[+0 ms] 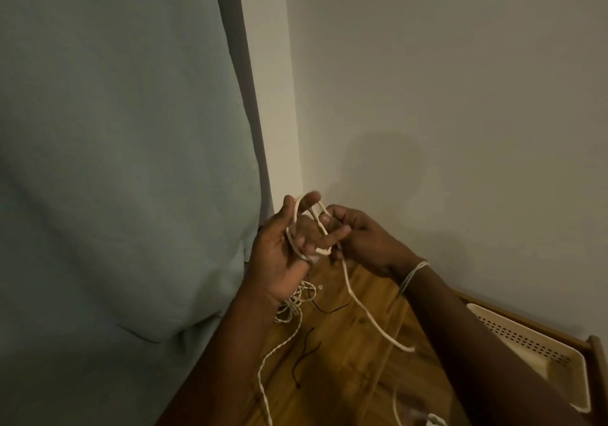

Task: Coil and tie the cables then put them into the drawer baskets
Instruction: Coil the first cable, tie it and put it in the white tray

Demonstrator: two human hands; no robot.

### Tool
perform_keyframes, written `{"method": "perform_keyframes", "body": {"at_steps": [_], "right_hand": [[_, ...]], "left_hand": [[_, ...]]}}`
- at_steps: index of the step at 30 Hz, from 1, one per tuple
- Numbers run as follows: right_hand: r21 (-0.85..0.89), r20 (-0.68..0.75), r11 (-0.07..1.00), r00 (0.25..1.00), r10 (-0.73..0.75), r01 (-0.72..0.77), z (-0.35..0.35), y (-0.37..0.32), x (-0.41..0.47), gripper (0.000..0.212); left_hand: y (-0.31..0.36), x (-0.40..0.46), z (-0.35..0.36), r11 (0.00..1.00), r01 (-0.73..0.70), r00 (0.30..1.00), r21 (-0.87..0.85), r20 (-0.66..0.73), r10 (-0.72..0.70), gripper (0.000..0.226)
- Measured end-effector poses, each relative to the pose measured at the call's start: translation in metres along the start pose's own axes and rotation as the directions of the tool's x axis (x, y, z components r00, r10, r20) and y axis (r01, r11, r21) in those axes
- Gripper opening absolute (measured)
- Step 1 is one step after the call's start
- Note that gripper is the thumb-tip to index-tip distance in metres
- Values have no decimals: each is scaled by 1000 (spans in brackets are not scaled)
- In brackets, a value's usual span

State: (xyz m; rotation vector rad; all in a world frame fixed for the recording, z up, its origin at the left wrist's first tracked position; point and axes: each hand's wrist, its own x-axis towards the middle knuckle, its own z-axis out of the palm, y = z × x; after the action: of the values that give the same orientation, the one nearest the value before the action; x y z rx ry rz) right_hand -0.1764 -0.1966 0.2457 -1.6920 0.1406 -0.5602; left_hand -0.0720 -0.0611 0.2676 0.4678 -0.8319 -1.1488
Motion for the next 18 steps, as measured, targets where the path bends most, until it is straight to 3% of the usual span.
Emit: {"method": "perform_keyframes", "body": {"at_steps": [3, 4, 6, 8, 10, 13, 15, 16, 18], "right_hand": [[63, 74, 981, 981, 179, -184, 22, 13, -6, 27], [31, 109, 977, 972, 208, -213, 26, 17, -9, 32], [-20, 213, 971, 948, 235, -236, 32, 21, -18, 40], [-41, 323, 965, 911, 258, -258, 31, 20, -25, 30], [-134, 364, 960, 888, 280, -248, 22, 10, -28, 18], [-464, 202, 871, 938, 281, -161, 2, -16, -27, 16], [-691, 107, 720, 977, 185, -60, -8, -38, -25, 16], [-767, 93, 642, 990, 110, 0, -11, -48, -24, 15], [-807, 102, 582, 994, -33, 102, -15, -63, -22, 12]], "left_hand": [[2, 10, 4, 988, -148, 986, 43, -67, 151, 41], [6, 12, 4, 975, -190, 977, 115, -79, 200, 42], [15, 17, -5, 876, -237, 954, 421, -70, 292, 39], [19, 19, -11, 637, -212, 943, 741, -17, 333, 36], [20, 18, -23, 439, -152, 957, 886, 22, 288, 37], [15, 9, -44, 96, -68, 988, 993, 54, 146, 36], [10, 2, -46, -58, 39, 997, 998, -35, 67, 33], [5, -1, -42, -44, 85, 996, 995, -84, 31, 30], [-2, -4, -32, 86, 130, 991, 988, -126, -42, 38]]}}
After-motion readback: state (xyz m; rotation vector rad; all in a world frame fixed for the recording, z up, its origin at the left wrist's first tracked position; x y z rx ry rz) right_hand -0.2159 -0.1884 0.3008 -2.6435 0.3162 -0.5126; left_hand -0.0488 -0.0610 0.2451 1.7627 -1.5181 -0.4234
